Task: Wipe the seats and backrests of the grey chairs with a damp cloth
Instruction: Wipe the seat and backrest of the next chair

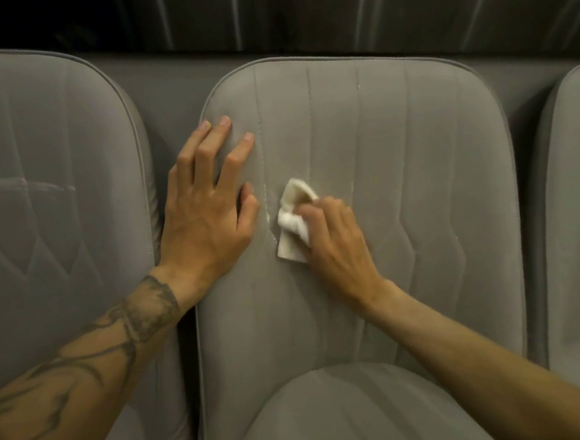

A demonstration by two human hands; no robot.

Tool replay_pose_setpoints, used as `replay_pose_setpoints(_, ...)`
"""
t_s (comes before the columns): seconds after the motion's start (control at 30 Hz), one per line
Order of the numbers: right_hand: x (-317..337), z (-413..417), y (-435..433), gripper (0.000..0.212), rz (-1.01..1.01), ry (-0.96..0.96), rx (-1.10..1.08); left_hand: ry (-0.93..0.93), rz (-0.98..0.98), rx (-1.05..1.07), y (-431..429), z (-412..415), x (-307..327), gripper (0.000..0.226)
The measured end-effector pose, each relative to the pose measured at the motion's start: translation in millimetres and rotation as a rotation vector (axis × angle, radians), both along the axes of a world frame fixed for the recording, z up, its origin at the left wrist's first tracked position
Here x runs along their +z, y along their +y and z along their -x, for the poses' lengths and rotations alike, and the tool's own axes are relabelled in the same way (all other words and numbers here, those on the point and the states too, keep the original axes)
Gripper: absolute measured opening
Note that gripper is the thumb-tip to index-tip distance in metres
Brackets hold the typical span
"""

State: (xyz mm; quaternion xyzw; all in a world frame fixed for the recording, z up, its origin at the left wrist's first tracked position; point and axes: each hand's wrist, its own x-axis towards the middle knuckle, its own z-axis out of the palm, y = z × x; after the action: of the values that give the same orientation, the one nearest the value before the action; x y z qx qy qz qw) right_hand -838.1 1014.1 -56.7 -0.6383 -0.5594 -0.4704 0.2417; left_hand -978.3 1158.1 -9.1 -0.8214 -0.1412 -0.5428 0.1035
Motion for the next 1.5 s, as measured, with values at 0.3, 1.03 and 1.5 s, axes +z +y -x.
replay_pose_setpoints(0.3, 47.5, -12.3, 25.6, 0.02, -0.276, 0.092, 0.056, 0.013, 0.033, -0.027, -2.2, 1.3, 0.1, 0.062)
replay_pose_setpoints(1.03, 33.1, -11.9, 25.1, 0.015, -0.24, 0.076, 0.039, -0.031, 0.122, -0.078, -24.3, 24.4, -63.0, 0.068)
replay_pose_setpoints(1.5, 20.7, 10.3, 37.6, 0.034, -0.377, 0.265, 0.082, -0.04, 0.123, -0.05, -24.6, 24.9, -61.3, 0.069)
